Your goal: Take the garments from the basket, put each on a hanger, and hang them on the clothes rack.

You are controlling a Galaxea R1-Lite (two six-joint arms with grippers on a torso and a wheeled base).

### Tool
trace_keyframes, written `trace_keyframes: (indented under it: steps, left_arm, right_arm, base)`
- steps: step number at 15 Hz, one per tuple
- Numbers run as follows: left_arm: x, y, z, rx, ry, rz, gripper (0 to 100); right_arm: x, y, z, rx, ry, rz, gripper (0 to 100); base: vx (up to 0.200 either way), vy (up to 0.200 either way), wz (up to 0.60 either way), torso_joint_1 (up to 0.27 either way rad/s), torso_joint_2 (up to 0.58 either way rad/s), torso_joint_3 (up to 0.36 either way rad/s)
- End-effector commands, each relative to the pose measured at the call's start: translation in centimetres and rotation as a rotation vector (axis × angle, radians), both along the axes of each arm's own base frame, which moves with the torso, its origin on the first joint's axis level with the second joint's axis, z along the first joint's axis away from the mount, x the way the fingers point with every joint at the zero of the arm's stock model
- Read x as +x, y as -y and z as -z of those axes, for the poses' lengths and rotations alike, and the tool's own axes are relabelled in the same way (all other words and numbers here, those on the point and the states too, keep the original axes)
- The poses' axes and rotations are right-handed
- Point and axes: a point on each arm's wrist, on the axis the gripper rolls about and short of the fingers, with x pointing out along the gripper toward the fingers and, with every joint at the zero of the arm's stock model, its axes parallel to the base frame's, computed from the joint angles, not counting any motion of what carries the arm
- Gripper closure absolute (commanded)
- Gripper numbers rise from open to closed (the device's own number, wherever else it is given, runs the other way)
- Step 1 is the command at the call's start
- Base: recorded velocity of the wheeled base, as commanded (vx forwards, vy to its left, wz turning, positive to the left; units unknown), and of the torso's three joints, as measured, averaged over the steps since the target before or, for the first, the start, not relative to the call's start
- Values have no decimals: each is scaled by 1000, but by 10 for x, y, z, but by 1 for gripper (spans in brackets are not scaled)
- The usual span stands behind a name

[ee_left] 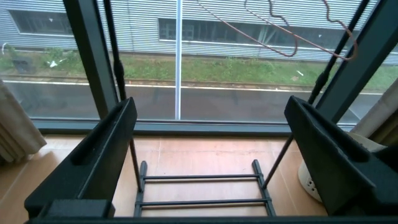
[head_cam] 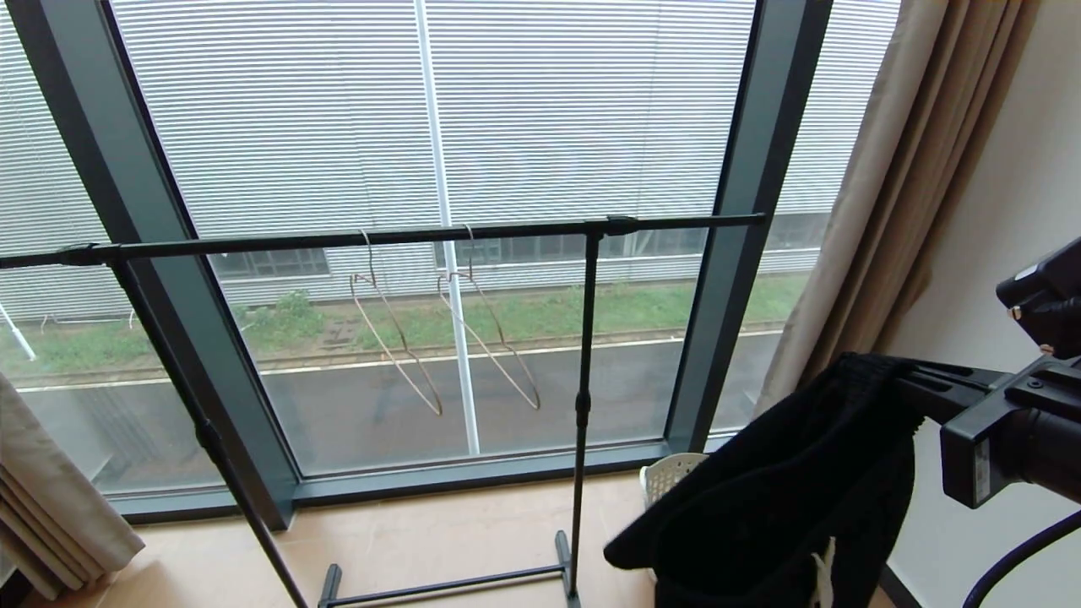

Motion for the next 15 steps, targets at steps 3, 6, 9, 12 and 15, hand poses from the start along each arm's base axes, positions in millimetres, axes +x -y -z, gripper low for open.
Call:
trace_keyframes:
  steps: [3, 6, 9, 12, 15]
  left_arm:
    - [0, 0, 0, 0, -1, -1, 0]
    - [0, 0, 0, -2, -1, -1, 0]
    - [0, 0, 0, -3, -1, -3, 0]
    - [0, 0, 0, -5, -1, -3, 0]
    - [0, 0, 0, -5, -1, -3, 0]
  right_arm:
    - [1, -1, 1, -3, -4, -1, 100]
    - [1, -1, 1, -3, -4, 0, 100]
    - [1, -1, 3, -7, -11, -1, 100]
    - [1, -1, 3, -8, -12, -1, 100]
    - [1, -1, 4, -15, -13, 0, 100]
  base:
    - [-67, 133, 0, 12, 6, -1]
    - [-200, 0, 0, 9, 9, 1]
    - [-200, 0, 0, -2, -1, 4]
    - [0, 0, 0, 0, 0, 0]
    - [0, 0, 600, 7, 6, 4]
